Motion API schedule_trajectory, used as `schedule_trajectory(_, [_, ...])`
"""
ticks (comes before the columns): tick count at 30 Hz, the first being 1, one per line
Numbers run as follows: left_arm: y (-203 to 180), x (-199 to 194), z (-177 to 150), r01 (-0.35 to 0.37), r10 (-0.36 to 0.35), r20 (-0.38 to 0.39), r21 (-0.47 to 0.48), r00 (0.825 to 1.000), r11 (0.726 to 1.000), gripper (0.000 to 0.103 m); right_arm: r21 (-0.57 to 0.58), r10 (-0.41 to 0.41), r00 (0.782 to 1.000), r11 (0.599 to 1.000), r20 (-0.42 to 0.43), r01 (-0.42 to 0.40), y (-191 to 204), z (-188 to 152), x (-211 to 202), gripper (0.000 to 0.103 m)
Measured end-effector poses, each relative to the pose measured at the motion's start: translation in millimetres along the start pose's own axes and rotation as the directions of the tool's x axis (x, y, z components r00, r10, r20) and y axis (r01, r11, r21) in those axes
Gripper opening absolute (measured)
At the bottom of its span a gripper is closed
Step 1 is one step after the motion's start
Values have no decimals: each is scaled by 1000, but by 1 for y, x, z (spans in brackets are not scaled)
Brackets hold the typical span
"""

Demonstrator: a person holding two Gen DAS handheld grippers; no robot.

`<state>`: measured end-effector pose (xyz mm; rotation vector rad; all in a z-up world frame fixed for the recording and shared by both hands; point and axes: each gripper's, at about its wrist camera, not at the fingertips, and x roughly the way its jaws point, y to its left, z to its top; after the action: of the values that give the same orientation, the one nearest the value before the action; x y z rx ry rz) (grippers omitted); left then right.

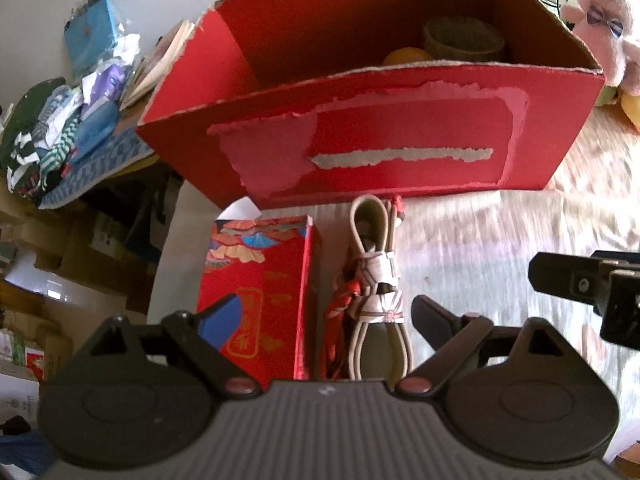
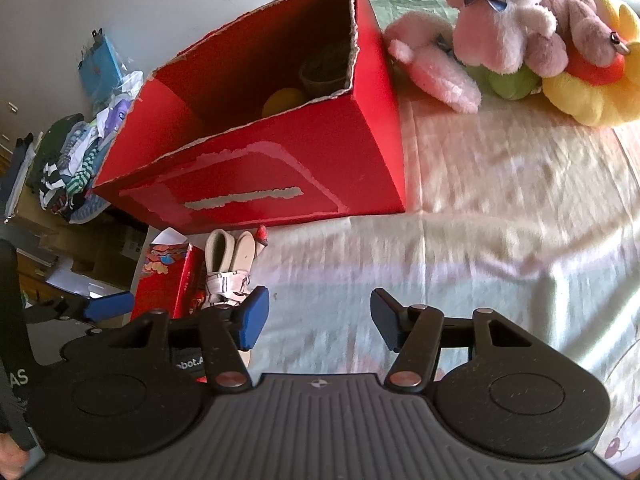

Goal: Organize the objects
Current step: 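Lower the right gripper onto the white cable bundle and close it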

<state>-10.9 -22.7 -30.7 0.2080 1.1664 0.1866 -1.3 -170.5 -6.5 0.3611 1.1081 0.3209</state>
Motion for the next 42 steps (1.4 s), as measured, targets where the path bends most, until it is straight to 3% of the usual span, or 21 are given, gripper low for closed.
schedule_trajectory(23, [12,20,-2,33,-32,-43,19,999,999,95,30,79,996,996,-30,-78,15,6,21,54])
schedule_trajectory(35, [35,22,-8,213,-213,-6,12,977,977,82,46,163,984,986,-72,-160,25,13,41,53])
schedule_trajectory(42, [38,19,-5,252,-254,26,52,967,966,79,11,191,975,982,-112,-191,34,17,59,53])
